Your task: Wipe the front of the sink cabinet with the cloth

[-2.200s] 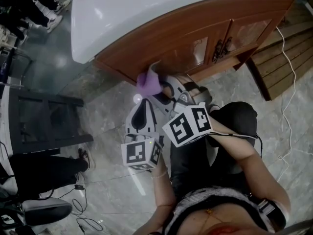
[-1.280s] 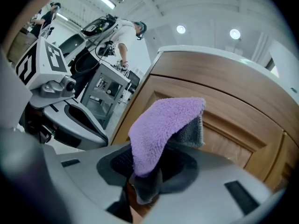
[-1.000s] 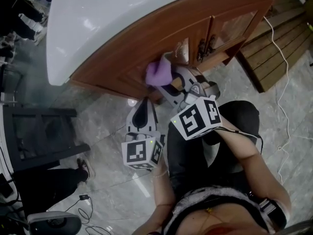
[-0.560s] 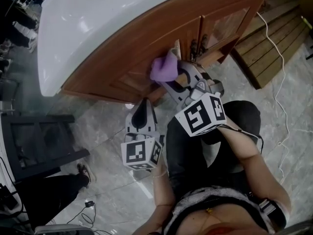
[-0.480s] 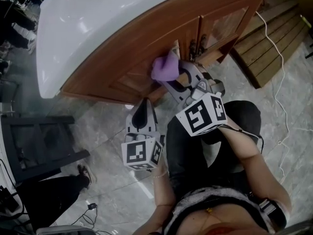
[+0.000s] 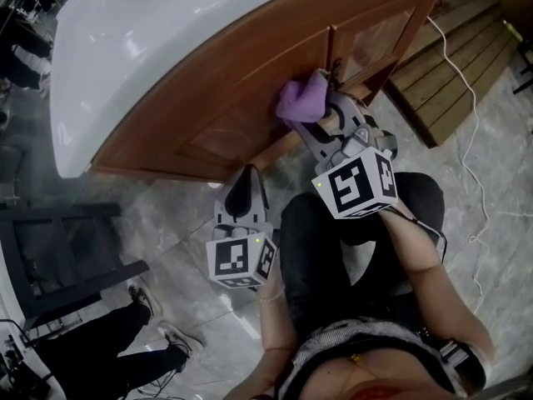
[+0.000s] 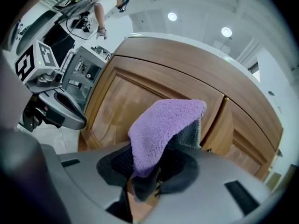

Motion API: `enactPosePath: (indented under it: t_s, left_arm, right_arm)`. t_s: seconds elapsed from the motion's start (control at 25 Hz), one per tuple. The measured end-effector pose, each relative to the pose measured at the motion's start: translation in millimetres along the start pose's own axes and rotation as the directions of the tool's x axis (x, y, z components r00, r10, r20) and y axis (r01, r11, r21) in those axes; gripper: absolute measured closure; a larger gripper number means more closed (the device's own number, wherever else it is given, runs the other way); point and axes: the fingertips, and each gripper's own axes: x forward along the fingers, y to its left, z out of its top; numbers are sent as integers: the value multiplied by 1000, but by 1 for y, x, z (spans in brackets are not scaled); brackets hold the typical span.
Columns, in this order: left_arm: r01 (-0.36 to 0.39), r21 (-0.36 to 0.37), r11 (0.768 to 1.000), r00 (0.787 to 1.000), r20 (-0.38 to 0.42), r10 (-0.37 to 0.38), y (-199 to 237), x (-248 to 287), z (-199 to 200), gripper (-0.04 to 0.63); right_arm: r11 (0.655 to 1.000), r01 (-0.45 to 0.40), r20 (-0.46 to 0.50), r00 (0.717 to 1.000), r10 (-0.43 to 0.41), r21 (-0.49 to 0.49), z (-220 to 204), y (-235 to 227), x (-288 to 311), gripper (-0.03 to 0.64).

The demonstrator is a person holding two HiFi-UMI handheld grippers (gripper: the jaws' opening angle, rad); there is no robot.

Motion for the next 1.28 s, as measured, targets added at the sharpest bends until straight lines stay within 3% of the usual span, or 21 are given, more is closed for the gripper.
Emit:
enactPosePath:
  t_s: [0.88, 1.04, 1.28]
  left_arm:
    - [-33, -11, 999, 999, 1, 33, 10, -8, -7, 595]
    - [-54, -19, 998, 999, -9, 54, 14, -13, -13, 595]
    - [-127, -18, 992, 992, -6, 127, 30, -30, -15, 595]
  right_arm:
    - [1000, -7, -4, 1000, 7, 5, -2, 2, -2, 453]
    - [995, -102, 26, 994, 102, 3, 15, 28, -6, 453]
    - [966, -259, 85, 962, 259, -20, 27, 94, 6, 453]
